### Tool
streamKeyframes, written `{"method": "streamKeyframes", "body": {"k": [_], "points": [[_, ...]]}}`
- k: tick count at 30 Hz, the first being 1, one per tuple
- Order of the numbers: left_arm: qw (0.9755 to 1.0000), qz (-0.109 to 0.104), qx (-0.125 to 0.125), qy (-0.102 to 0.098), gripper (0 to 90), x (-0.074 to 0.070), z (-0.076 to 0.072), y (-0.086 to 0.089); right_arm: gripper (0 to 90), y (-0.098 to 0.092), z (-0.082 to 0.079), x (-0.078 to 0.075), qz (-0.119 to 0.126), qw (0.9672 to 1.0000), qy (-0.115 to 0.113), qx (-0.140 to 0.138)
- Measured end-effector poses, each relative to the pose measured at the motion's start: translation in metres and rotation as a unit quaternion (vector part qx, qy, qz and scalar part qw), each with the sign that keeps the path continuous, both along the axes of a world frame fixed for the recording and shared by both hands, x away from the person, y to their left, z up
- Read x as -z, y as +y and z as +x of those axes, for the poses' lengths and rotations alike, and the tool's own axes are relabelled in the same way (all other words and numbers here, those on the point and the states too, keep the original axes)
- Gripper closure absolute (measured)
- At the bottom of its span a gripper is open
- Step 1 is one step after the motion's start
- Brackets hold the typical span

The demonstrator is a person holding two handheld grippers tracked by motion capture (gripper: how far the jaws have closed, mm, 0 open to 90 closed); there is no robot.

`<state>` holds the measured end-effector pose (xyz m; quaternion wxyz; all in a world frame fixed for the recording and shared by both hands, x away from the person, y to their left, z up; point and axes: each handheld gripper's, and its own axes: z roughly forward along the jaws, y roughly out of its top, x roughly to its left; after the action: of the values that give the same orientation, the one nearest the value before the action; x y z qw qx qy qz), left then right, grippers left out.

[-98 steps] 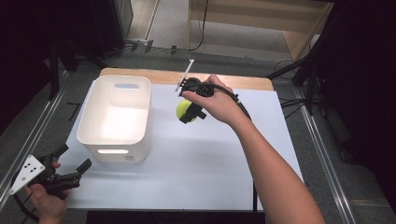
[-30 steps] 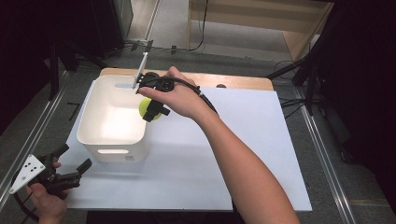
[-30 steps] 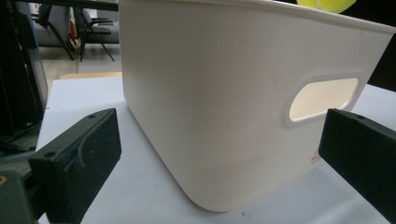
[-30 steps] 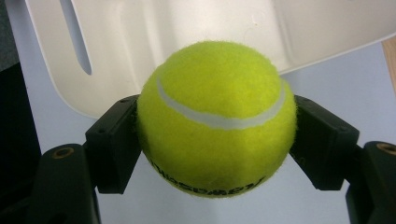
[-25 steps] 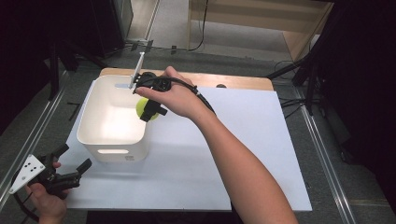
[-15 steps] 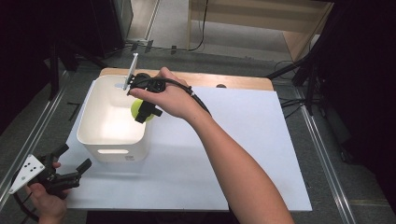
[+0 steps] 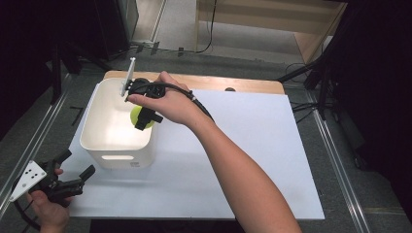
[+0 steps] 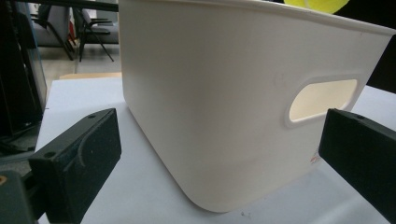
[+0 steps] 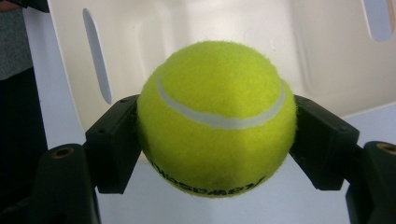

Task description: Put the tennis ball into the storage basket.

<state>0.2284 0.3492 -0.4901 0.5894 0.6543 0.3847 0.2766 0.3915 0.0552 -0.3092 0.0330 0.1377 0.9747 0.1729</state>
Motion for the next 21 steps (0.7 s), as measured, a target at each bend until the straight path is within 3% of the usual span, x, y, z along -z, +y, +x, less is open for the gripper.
{"method": "streamKeyframes", "body": {"k": [21], "points": [[1.0000,0.000,0.001,0.000,0.0,0.000,0.000,0.000,23.2,0.016,-0.002,0.013,-0.011,0.9999,0.006,-0.008]]}}
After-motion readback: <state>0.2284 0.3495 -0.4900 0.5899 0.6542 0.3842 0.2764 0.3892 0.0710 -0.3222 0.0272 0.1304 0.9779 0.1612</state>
